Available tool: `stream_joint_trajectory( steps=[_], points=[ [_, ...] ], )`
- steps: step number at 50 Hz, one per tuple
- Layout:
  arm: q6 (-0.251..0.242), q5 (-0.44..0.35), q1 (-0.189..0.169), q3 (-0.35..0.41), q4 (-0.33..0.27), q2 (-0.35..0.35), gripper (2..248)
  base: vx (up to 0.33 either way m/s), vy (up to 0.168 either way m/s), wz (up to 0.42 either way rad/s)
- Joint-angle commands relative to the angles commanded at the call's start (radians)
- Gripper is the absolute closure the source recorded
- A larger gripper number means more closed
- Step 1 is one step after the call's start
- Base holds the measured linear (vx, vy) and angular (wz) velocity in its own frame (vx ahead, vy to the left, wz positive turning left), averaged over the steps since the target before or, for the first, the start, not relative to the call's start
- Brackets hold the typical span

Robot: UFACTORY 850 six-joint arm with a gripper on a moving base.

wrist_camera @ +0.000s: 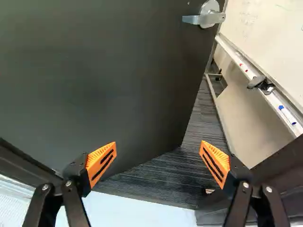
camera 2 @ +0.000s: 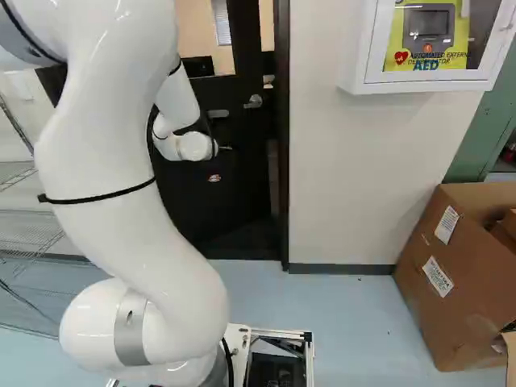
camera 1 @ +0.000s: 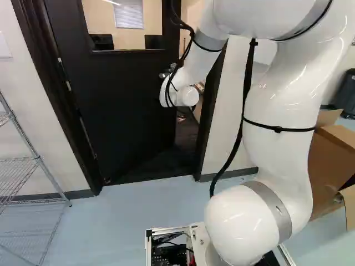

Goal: Open the door and move inside

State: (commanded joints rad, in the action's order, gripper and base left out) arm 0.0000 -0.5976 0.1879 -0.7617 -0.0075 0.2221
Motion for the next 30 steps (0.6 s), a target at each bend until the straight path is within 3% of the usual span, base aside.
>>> stream_joint_trajectory(
  steps=[18, 30],
  points=[
    [0.000, 0.000, -0.031, 0.094, -0.099, -0.084, 3, 0.000, 0.000, 0.000],
    [0.000, 0.000, -0.054, 0.150, -0.116, -0.135, 3, 0.000, 0.000, 0.000]
  ],
)
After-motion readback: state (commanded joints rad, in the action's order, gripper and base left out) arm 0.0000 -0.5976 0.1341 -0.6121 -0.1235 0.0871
